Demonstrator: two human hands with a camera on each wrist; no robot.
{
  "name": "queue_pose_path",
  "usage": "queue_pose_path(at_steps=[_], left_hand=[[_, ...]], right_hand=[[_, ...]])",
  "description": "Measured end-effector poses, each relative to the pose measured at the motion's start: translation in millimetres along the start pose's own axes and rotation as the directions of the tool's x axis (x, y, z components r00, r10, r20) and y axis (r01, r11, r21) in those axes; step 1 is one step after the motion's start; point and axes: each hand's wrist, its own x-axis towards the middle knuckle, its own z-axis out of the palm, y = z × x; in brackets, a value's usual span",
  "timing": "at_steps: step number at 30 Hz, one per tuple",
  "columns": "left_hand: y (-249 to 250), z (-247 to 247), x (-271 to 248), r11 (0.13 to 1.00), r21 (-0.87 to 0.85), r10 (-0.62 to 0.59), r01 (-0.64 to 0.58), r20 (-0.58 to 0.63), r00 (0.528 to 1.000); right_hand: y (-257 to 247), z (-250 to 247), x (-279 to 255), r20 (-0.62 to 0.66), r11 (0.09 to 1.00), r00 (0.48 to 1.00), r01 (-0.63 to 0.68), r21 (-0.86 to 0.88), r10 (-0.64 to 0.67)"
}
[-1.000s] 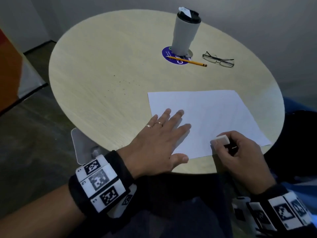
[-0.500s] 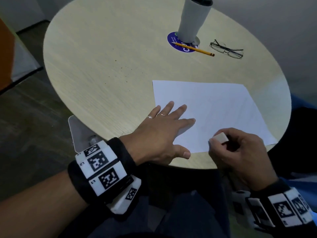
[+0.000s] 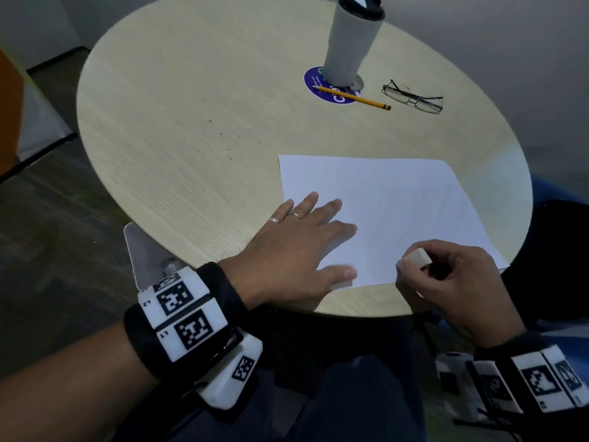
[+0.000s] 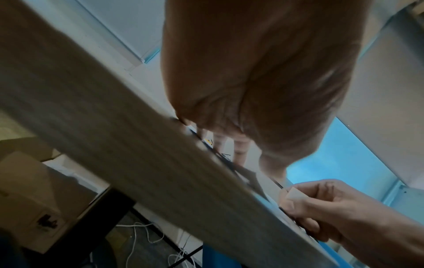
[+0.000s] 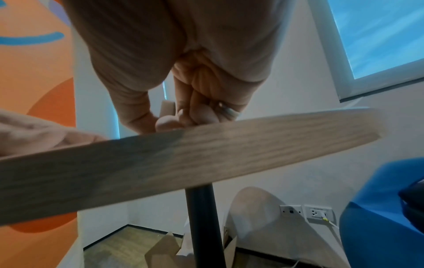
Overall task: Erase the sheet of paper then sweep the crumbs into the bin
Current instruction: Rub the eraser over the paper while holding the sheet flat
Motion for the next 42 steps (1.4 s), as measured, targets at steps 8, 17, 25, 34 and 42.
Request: queue_pose_path(at_steps=[8,17,25,34,42], left_hand=[[1,7,5,0.999,0.037,-0.024,0.025,-0.035,0.999],[2,10,8,0.998,0.054,-0.038,0.038,-0.008,0.999],[-1,8,8,0.994,0.1,-0.037,0.034,0.028,0.999],[-3,8,10,0.995,0.097,-0.035,0.032,0.032,0.999],[-3,7,9,0.996,0.088,-0.03,0.028,0.021,0.999]], right_hand=[[-16,17,-6,-0.003,0.993,0.993,0.116,-0.016,-0.116],[-1,-2,-3,-0.041,0.99,0.993,0.105,-0.097,-0.109],[4,-4,-3,-0.07,0.99,0.993,0.084,-0.11,-0.092],[-12,15,-9,0.04,0.99,0.991,0.127,0.054,-0.129],[-24,27,-12,0.05,0.973,0.972,0.231,-0.027,-0.229]])
